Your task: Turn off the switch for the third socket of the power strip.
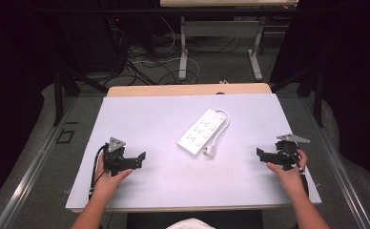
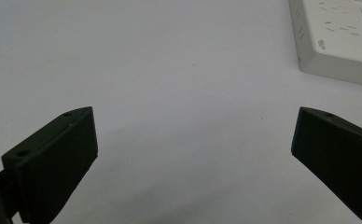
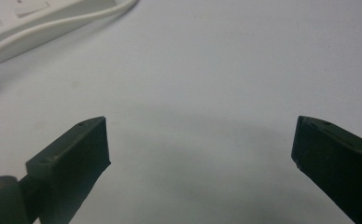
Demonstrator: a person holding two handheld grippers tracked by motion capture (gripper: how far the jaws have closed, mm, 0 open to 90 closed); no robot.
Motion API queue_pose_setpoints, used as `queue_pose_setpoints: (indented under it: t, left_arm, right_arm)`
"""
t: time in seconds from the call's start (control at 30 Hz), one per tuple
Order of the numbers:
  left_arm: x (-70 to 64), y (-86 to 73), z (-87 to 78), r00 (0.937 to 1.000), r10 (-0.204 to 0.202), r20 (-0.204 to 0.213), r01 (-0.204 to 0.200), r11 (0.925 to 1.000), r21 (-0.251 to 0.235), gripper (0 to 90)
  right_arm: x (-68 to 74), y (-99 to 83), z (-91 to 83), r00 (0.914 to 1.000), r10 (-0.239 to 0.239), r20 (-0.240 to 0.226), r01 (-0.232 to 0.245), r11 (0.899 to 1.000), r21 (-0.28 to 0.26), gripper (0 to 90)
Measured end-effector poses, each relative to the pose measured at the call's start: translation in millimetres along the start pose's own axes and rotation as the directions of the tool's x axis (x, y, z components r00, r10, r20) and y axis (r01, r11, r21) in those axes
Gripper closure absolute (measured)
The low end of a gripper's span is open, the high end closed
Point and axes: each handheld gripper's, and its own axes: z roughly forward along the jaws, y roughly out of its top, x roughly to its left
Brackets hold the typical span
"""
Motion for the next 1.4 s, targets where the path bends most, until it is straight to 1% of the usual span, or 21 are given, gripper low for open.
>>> queue_pose_setpoints:
  t: [0.03, 0.07, 0.1, 0.13, 0.23, 0.27, 0.33, 0.4, 0.43, 0.47, 0.53, 0.67, 0.7, 0.8, 0.9, 1.07, 1.13, 1.17, 1.23, 1.37, 1.4]
  left_arm:
    - [0.4, 0.3, -0.3, 0.9999, 0.01, -0.004, -0.01, 0.9999, 0.002, 0.5]
    - [-0.1, 0.2, -0.1, 1.0, 0.004, -0.001, -0.004, 1.0, 0.002, 0.6]
    - [-0.4, 0.2, 0.0, 1.0, 0.001, 0.0, -0.001, 1.0, 0.002, 0.6]
    - [-0.5, 0.3, 0.0, 1.0, 0.005, -0.003, -0.005, 1.0, 0.002, 1.1]
    - [-1.4, 0.0, -0.3, 0.9999, 0.01, -0.01, -0.01, 0.9999, 0.005, 1.9]
    - [-1.9, -0.1, -0.5, 0.9999, 0.01, -0.012, -0.009, 0.9999, 0.009, 2.8]
    - [-1.9, 0.0, -1.0, 0.9995, 0.024, -0.021, -0.023, 0.9997, 0.011, 3.8]
    - [-3.1, 0.2, -1.5, 0.9996, 0.019, -0.019, -0.019, 0.9998, 0.01, 5.2]
    - [-3.2, 0.6, -2.2, 0.9993, 0.029, -0.023, -0.029, 0.9995, 0.012, 5.2]
    - [-4.3, 0.7, -2.3, 0.9996, 0.022, -0.019, -0.022, 0.9997, 0.01, 5.6]
    - [-5.5, 1.6, -2.9, 0.999, 0.038, -0.024, -0.038, 0.9993, 0.0, 6.5]
    - [-8.9, 2.2, -3.7, 0.9986, 0.048, -0.02, -0.048, 0.9988, 0.001, 9.1]
    - [-10.4, 2.1, -3.5, 0.9989, 0.043, -0.018, -0.043, 0.9991, -0.002, 10.5]
    - [-12.9, 2.6, -3.9, 0.9977, 0.063, -0.022, -0.064, 0.998, -0.005, 15.8]
    - [-16.6, 3.2, -3.7, 0.9965, 0.081, -0.02, -0.081, 0.9967, -0.005, 16.3]
    - [-23.0, 3.8, -3.0, 0.9953, 0.097, -0.003, -0.097, 0.9952, 0.007, 19.2]
    - [-26.1, 3.9, -2.6, 0.9948, 0.102, 0.002, -0.102, 0.9947, 0.012, 21.0]
    - [-27.5, 3.8, -2.3, 0.9937, 0.112, 0.001, -0.112, 0.9936, 0.015, 22.3]
    - [-31.0, 3.7, -1.9, 0.9937, 0.111, 0.017, -0.111, 0.9936, 0.021, 25.0]
    - [-36.2, 3.6, -0.6, 0.9898, 0.137, 0.037, -0.138, 0.9899, 0.029, 27.2]
    - [-38.1, 3.2, 0.4, 0.9901, 0.133, 0.044, -0.135, 0.9906, 0.025, 29.1]
  right_arm:
    - [3.1, 0.2, -3.7, 1.0, -0.004, -0.006, 0.004, 1.0, -0.008, 3.7]
    - [9.0, 0.8, -8.8, 0.9997, -0.012, -0.019, 0.012, 1.0, -0.028, 3.7]
    - [9.0, 0.8, -8.8, 0.9997, -0.012, -0.019, 0.012, 1.0, -0.028, 3.7]
    - [13.8, 2.1, -11.0, 0.9993, -0.03, -0.023, 0.029, 0.999, -0.045, 3.7]
    - [18.6, 3.4, -11.6, 0.9988, -0.04, -0.026, 0.039, 0.998, -0.058, 3.8]
    - [21.1, 3.7, -10.8, 0.998, -0.054, -0.033, 0.052, 0.997, -0.059, 3.8]
    - [21.6, 3.5, -9.7, 0.9974, -0.065, -0.03, 0.063, 0.996, -0.06, 3.8]
    - [20.5, 3.2, -8.3, 0.9976, -0.059, -0.036, 0.057, 0.997, -0.053, 3.8]
    - [20.5, 3.2, -8.3, 0.9976, -0.059, -0.036, 0.057, 0.997, -0.053, 3.8]
    - [20.2, 2.6, -8.0, 0.998, -0.05, -0.038, 0.049, 0.998, -0.044, 3.8]
    - [17.9, 1.4, -6.1, 0.998, -0.052, -0.037, 0.051, 0.998, -0.042, 4.2]
    - [17.5, 0.9, -5.8, 0.9985, -0.038, -0.04, 0.036, 0.999, -0.039, 5.1]
    - [17.8, 1.3, -6.3, 0.9986, -0.034, -0.041, 0.033, 0.999, -0.039, 5.2]
    - [18.3, 1.7, -6.6, 0.9981, -0.047, -0.039, 0.045, 0.998, -0.045, 5.1]
    - [18.3, 1.7, -6.2, 0.9978, -0.053, -0.041, 0.051, 0.998, -0.047, 5.2]
    - [19.5, 2.2, -6.5, 0.9979, -0.052, -0.04, 0.05, 0.998, -0.047, 5.7]
    - [21.0, 2.2, -6.3, 0.9981, -0.042, -0.045, 0.04, 0.998, -0.046, 5.9]
    - [21.1, 2.1, -6.8, 0.998, -0.045, -0.044, 0.043, 0.998, -0.041, 6.0]
    - [21.5, 1.8, -6.4, 0.9972, -0.059, -0.046, 0.057, 0.997, -0.048, 6.3]
    - [22.7, 2.0, -6.6, 0.997, -0.062, -0.046, 0.06, 0.997, -0.047, 6.5]
    - [23.6, 1.9, -5.7, 0.9965, -0.063, -0.054, 0.061, 0.997, -0.049, 6.8]
